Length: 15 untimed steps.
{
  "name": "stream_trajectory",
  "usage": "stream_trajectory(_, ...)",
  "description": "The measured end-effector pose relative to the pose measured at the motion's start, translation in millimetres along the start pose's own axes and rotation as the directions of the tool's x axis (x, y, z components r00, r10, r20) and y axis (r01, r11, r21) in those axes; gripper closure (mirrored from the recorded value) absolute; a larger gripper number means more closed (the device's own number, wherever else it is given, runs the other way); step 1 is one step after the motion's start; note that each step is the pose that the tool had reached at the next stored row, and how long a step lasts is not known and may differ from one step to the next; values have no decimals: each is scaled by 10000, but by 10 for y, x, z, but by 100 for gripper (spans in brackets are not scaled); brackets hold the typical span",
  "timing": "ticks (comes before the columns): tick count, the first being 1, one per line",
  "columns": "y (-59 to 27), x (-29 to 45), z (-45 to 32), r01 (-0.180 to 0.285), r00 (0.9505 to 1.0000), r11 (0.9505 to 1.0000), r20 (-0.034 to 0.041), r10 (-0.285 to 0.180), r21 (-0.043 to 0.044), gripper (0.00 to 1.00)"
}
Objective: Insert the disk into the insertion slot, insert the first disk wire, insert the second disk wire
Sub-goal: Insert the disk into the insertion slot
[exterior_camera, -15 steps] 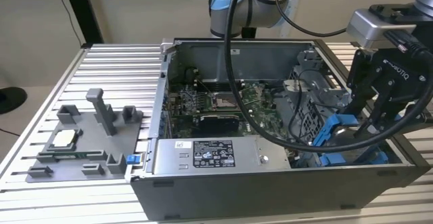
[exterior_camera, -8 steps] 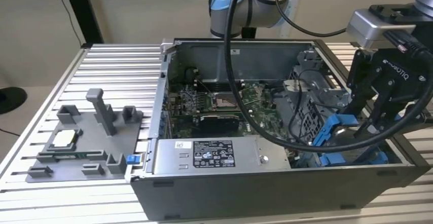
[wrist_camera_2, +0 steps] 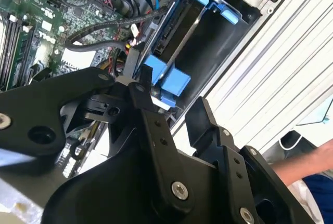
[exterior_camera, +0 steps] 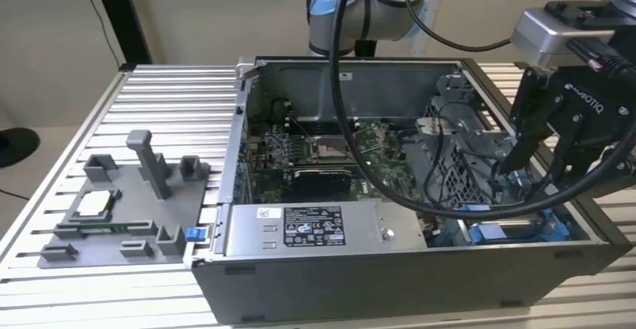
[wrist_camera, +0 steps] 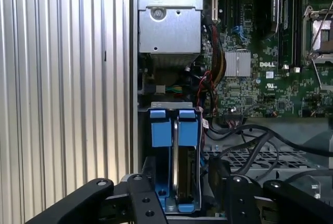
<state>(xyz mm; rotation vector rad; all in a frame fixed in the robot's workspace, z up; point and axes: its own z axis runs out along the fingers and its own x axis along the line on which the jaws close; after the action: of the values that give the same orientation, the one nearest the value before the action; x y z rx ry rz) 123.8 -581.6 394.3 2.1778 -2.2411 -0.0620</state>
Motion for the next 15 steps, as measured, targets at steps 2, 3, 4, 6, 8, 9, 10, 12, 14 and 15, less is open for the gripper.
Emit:
stream_trajectory(2,1,0,-13,-1,10000,10000,1,1,0,0)
stream_trajectory(3,1,0,-20,0,10000,10000,1,0,0,0)
stream_trajectory(4,1,-1,-27,-1,10000,10000,0,1,0,0)
stream_trajectory(6,2,-1,-45,0,10000,10000,0,0,0,0)
stream_trajectory(8,3,-1,-68,-1,10000,10000,-1,1,0,0)
stream_trajectory(9,4,-2,-85,0,10000,10000,-2,0,0,0)
stream_trajectory(10,4,-2,-102,-1,10000,10000,0,1,0,0)
stream_trajectory(12,6,-2,-141,-1,10000,10000,0,1,0,0)
stream_trajectory(14,7,-3,-178,-1,10000,10000,0,1,0,0)
stream_trajectory(15,8,-3,-194,-1,10000,10000,0,1,0,0)
